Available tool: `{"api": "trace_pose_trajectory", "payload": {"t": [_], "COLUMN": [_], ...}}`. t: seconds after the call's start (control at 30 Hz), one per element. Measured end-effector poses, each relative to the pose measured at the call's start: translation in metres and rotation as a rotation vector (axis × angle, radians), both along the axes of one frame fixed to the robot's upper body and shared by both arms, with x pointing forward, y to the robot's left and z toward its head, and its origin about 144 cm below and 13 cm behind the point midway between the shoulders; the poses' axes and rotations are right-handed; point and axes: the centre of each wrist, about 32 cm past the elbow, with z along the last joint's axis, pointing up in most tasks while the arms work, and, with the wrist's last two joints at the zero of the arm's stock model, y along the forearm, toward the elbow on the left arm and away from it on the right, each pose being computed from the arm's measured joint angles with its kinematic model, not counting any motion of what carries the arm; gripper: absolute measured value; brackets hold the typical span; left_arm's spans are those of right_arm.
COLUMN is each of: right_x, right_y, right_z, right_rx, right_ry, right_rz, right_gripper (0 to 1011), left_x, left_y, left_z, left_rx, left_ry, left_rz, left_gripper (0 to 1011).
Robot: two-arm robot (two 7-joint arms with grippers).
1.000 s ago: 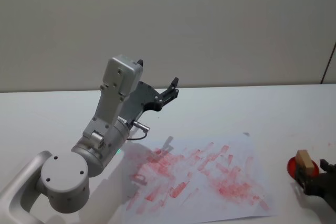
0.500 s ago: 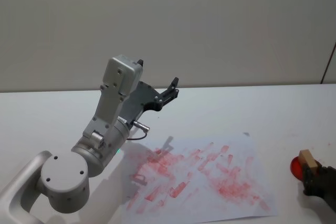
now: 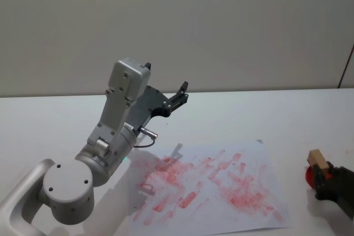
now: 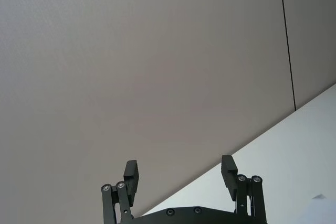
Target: Use the one hand to pick up the stamp and affix it onto the A4 paper.
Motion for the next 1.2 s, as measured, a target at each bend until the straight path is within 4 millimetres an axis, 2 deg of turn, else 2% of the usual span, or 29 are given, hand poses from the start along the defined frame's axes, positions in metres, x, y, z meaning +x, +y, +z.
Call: {"api": "trace_pose_trajectory", "payload": {"t": [0.67,1.2], "right_x": [0.024,0.051], "right_y": [0.011,0.019], "right_z": [0.017,0.011], "right_rx": [0.013,0.113], "right_ry": [-0.145,-0.049], "right_rz": [0.253,0.407], "right_gripper": [213,213], "left_x": [0.000,0.000], "left_y": [0.000,0.000], "left_z": [0.000,0.000], "left_rx": [0.000,0.000], "left_ry": [0.000,0.000], "left_rz": [0.000,0.000], "left_gripper": [1001,1001]}}
